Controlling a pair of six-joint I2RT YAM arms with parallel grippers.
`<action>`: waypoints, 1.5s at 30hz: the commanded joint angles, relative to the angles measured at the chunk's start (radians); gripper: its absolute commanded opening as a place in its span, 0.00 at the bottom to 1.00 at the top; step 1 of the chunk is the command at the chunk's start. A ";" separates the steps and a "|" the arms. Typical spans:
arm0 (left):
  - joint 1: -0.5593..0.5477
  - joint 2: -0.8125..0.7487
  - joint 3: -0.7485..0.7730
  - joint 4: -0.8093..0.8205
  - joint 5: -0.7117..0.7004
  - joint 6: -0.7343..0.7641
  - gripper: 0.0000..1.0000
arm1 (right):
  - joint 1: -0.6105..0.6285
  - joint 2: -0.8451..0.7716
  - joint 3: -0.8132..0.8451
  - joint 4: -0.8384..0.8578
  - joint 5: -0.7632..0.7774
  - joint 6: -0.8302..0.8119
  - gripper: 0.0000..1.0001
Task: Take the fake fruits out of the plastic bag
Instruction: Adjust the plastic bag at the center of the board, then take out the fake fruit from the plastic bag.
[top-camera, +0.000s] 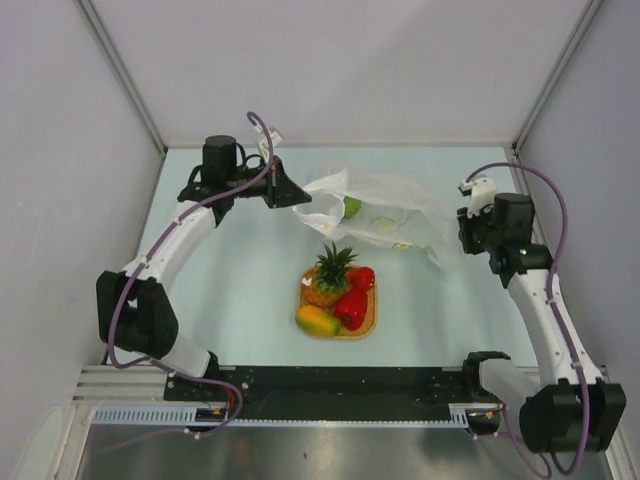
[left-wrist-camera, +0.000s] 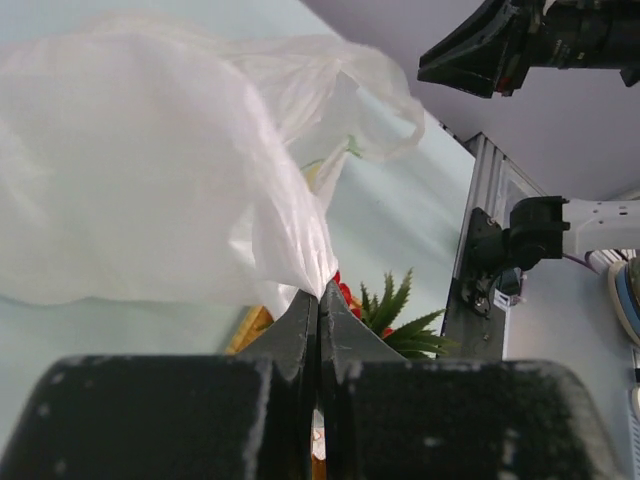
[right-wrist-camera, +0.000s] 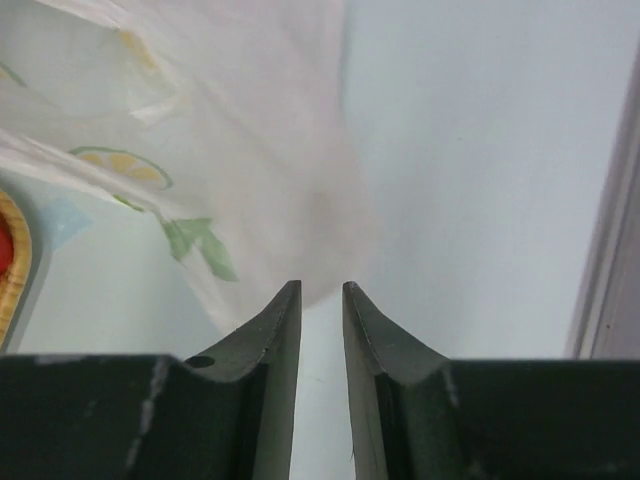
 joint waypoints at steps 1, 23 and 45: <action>0.002 -0.060 0.046 0.057 0.068 -0.011 0.00 | -0.067 0.010 0.008 -0.069 -0.095 -0.005 0.28; 0.001 -0.028 0.056 -0.107 -0.102 0.041 0.00 | 0.411 0.452 0.338 0.278 -0.165 0.115 0.28; 0.024 -0.057 -0.019 -0.227 -0.237 0.196 0.00 | 0.487 0.863 0.510 0.473 0.065 0.170 0.89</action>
